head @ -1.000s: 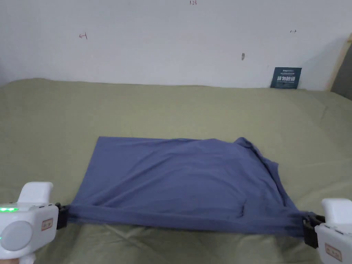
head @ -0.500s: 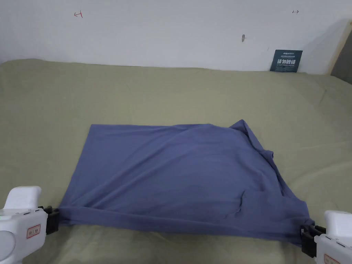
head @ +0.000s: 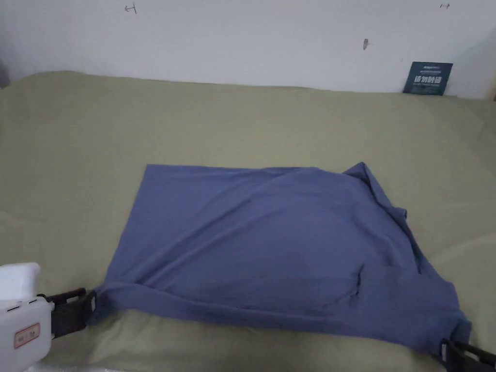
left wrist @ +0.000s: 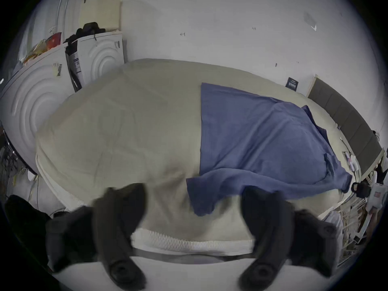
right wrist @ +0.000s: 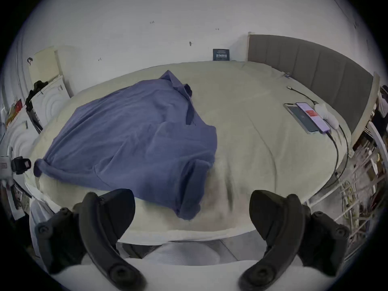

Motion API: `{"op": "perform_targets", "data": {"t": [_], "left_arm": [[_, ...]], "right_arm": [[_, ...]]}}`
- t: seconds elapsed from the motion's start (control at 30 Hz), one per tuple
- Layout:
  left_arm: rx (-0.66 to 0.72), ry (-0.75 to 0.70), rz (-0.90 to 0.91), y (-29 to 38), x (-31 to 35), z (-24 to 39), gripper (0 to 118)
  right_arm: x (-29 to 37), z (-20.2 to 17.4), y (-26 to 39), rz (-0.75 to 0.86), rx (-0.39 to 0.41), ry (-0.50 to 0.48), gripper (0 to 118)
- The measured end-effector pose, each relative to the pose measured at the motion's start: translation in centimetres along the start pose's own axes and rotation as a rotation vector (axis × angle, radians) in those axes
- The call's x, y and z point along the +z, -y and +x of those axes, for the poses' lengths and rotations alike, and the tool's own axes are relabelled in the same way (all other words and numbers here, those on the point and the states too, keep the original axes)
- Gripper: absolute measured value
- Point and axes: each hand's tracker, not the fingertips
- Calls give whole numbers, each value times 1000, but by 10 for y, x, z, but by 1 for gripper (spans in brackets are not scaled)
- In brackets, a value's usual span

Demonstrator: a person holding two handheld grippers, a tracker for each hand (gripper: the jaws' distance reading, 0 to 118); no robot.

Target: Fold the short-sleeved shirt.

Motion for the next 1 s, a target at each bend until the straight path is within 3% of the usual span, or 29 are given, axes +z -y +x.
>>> {"op": "perform_targets", "data": {"t": [0.03, 0.07, 0.1, 0.17, 0.33, 0.37, 0.4, 0.43, 0.47, 0.63, 0.67, 0.7, 0.73, 0.77, 0.83, 0.87, 0.9, 0.93, 0.97, 1.0], "left_arm": [[-3, -6, 2, 2, 3, 1, 41], [-4, -5, 3, 4, 2, 1, 0], [-8, 0, 7, 7, 2, 0, 0], [-23, 27, -20, 8, 0, 3, 0], [-70, 11, -25, 2, -4, 11, 0], [-72, 8, -29, 0, -6, 11, 11], [-73, -14, -22, -2, -7, 11, 42], [-81, -28, -31, -4, -14, 9, 105], [-82, -39, -62, -6, -23, 6, 118], [-68, -15, -134, -32, -43, -4, 104], [-68, 0, -142, -20, -62, 1, 95], [-74, -7, -133, -20, -65, 3, 78], [-77, -6, -134, -21, -66, 5, 70], [-78, 4, -135, -22, -66, 6, 70], [-49, 55, -138, -24, -51, 18, 3], [-57, 40, -146, -25, -49, 22, 3], [-81, 34, -139, -25, -46, 25, 3], [-97, 21, -137, -21, -58, 16, 3], [-93, 24, -136, -20, -59, 14, 3], [-89, 27, -137, -20, -59, 12, 3]], "right_arm": [[-3, 4, 3, 7, 5, 8, 65], [-4, 3, 6, 15, 4, 40, 20], [-3, 2, 10, 27, -22, 63, 0], [-7, 4, 8, -23, 3, 4, 0], [-8, -2, 9, -10, 14, 2, 0], [-9, -2, 8, -11, 13, -1, 0], [-9, -2, 7, -9, 12, 0, 0], [-11, 0, 6, -12, 11, -1, 0], [-12, 1, 6, -14, 10, -2, 0], [-18, 5, 4, -28, 8, 10, 0], [-19, 5, 4, -32, 8, 11, 0], [-20, 5, 3, -39, 10, 8, 0], [-20, 5, 3, -40, 11, 11, 0], [-20, 5, 3, -38, 14, 11, 0], [-22, 6, 0, -40, 18, 9, 0], [-22, 7, -2, -41, 18, 4, 5], [-23, 7, -3, -42, 18, -12, 23], [-27, 7, -5, -62, 27, -36, 76], [-32, 5, -5, -73, 31, -33, 115], [-29, 2, -5, -34, 22, -40, 115]]}}
